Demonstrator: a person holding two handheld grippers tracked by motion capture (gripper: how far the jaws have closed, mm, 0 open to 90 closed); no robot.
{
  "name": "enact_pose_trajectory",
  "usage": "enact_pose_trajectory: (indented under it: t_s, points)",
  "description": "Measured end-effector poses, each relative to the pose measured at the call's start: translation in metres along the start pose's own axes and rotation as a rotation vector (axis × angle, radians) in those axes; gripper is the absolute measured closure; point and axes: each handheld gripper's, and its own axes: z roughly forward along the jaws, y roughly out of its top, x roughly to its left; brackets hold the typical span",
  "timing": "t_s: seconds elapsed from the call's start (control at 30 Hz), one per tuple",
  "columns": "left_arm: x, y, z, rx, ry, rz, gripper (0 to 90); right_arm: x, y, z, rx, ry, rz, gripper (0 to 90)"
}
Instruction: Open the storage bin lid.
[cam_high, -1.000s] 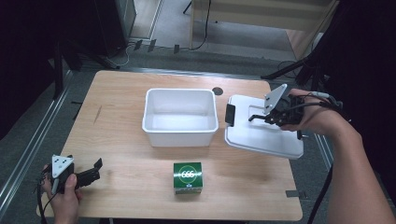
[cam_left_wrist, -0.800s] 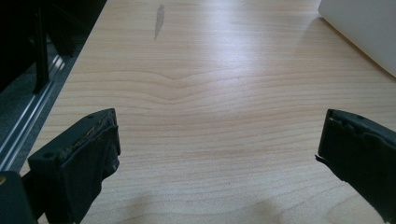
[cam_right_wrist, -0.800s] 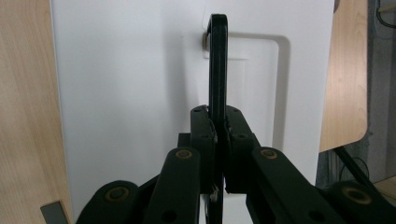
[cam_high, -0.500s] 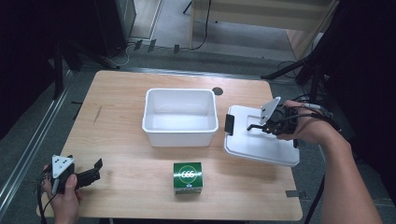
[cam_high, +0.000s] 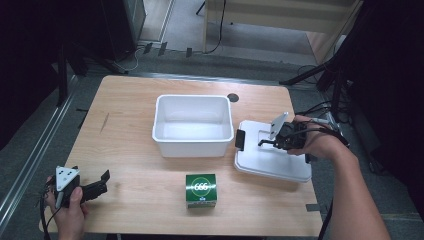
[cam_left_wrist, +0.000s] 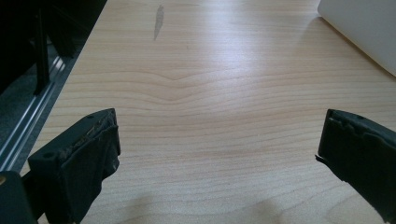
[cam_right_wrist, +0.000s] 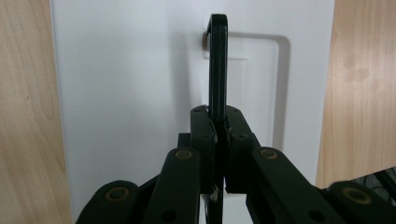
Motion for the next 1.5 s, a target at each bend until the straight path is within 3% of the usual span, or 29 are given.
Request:
enact_pose_trajectory:
  t_s: [0.47, 1.07, 1.13, 1.17, 1.3, 1.33, 1.37, 1.4, 1.5]
  points:
    - [-0.001, 0.0, 0.0, 0.001, -0.001, 0.005, 0.0, 0.004, -0.007, 0.033, 0.018, -0.003, 0.031, 85.2]
    - [-0.002, 0.0, 0.001, 0.003, 0.004, 0.008, 0.0, 0.009, -0.012, 0.047, 0.013, -0.041, 0.071, 84.1]
    - [-0.002, 0.0, 0.001, 0.003, 0.004, 0.008, 0.0, 0.01, -0.012, 0.046, 0.006, -0.018, 0.079, 79.4]
    - [-0.002, 0.0, 0.001, 0.004, 0.003, 0.008, 0.0, 0.01, -0.012, 0.045, -0.003, 0.006, 0.09, 72.6]
    - [-0.001, 0.0, 0.001, 0.004, 0.003, 0.008, 0.0, 0.012, -0.012, 0.043, -0.003, 0.01, 0.092, 62.1]
    - [-0.002, 0.0, 0.001, 0.003, 0.003, 0.009, 0.0, 0.013, -0.011, 0.041, -0.005, 0.002, 0.106, 52.2]
    - [-0.002, 0.0, 0.001, 0.003, 0.003, 0.009, 0.0, 0.013, -0.011, 0.041, -0.005, 0.002, 0.106, 52.2]
    - [-0.002, 0.0, 0.001, 0.001, 0.004, 0.009, 0.0, 0.016, -0.011, 0.038, -0.005, 0.01, 0.122, 44.2]
    - [-0.002, 0.0, 0.001, 0.0, 0.005, 0.009, 0.0, 0.021, -0.007, 0.033, 0.013, 0.018, 0.132, 32.8]
